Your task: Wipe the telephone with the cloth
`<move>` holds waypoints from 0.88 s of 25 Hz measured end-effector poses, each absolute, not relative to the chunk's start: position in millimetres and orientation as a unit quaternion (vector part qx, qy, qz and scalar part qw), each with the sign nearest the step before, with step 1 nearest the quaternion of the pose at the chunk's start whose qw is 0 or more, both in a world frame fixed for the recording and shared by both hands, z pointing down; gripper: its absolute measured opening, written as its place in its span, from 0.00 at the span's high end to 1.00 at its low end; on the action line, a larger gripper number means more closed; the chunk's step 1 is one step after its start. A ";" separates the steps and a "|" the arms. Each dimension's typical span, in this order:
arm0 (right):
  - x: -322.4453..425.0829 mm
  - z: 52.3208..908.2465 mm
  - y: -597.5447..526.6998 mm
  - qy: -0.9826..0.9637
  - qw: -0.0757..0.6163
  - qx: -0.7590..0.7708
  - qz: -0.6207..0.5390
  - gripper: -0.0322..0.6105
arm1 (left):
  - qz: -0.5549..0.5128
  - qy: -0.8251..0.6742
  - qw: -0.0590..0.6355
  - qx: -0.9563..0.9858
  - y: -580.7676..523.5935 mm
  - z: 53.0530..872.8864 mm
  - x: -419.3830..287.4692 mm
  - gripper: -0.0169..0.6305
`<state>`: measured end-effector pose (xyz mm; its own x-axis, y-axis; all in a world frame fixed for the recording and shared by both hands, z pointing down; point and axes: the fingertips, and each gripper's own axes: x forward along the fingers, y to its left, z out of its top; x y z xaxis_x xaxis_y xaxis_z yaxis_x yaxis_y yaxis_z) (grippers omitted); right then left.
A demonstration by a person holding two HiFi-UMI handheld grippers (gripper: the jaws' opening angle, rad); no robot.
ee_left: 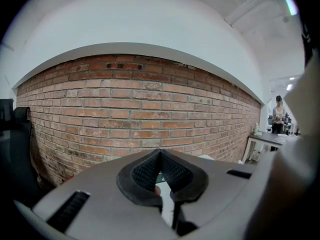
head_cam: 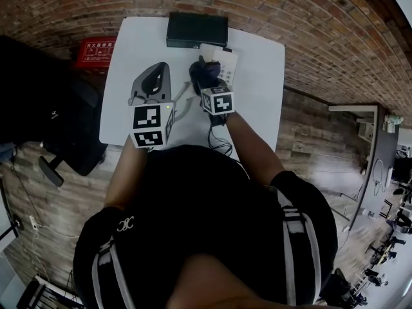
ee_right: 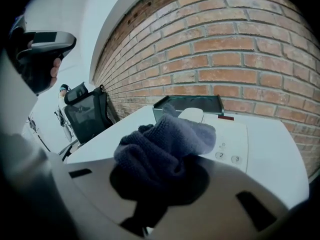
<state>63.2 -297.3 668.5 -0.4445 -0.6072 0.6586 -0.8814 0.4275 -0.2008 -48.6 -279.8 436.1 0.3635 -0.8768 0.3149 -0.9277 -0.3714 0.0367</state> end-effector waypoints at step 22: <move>116.9 698.6 -269.9 -0.756 0.276 0.498 0.323 0.89 | 0.140 -0.557 0.101 0.812 -274.1 444.7 -47.5 0.98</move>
